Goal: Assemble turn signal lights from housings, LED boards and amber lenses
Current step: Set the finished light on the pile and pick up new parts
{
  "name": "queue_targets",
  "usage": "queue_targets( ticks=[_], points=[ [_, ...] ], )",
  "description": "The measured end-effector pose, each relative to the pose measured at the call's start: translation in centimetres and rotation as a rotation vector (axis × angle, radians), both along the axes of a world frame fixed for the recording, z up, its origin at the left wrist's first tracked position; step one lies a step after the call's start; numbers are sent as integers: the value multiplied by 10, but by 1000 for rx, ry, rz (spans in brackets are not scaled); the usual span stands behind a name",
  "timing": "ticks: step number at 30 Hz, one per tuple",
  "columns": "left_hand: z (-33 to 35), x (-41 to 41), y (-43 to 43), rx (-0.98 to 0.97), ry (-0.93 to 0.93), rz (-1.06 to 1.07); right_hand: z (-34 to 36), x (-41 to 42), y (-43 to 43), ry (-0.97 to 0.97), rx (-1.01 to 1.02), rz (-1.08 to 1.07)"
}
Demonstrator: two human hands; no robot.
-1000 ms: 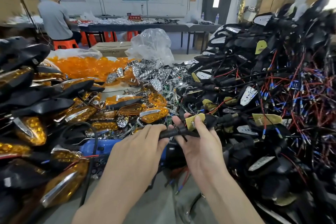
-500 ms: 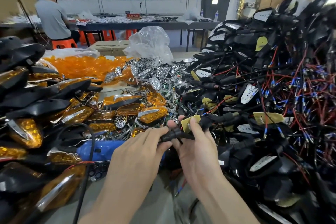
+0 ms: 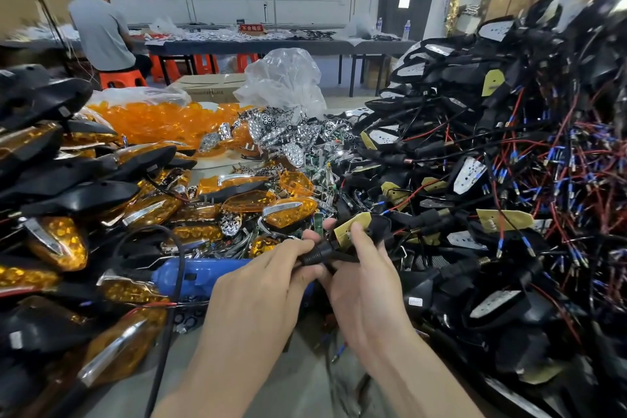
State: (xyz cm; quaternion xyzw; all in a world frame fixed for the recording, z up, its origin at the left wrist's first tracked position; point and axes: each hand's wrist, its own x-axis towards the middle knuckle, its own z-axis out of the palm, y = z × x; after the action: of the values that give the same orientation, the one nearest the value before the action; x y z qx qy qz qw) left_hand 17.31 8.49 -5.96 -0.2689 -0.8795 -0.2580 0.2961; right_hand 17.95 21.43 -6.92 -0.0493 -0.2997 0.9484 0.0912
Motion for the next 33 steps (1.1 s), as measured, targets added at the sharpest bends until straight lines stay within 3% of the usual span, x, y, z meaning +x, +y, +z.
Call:
queue_targets(
  ticks=[7,15,22,29,33],
  points=[
    [1,-2,-11,-12,-62,34,-2,-2,9,86,179,142],
    [2,-1,-7,176,-131,-33,-18,-6,-2,139,473,169],
    [0,-3,-7,326,-182,-37,-13,-2,3,142,347,339],
    [2,-1,-10,461,-309,-51,-13,1,13,187,584,276],
    [2,1,-6,390,-195,-65,-10,0,11,182,659,236]
  ],
)
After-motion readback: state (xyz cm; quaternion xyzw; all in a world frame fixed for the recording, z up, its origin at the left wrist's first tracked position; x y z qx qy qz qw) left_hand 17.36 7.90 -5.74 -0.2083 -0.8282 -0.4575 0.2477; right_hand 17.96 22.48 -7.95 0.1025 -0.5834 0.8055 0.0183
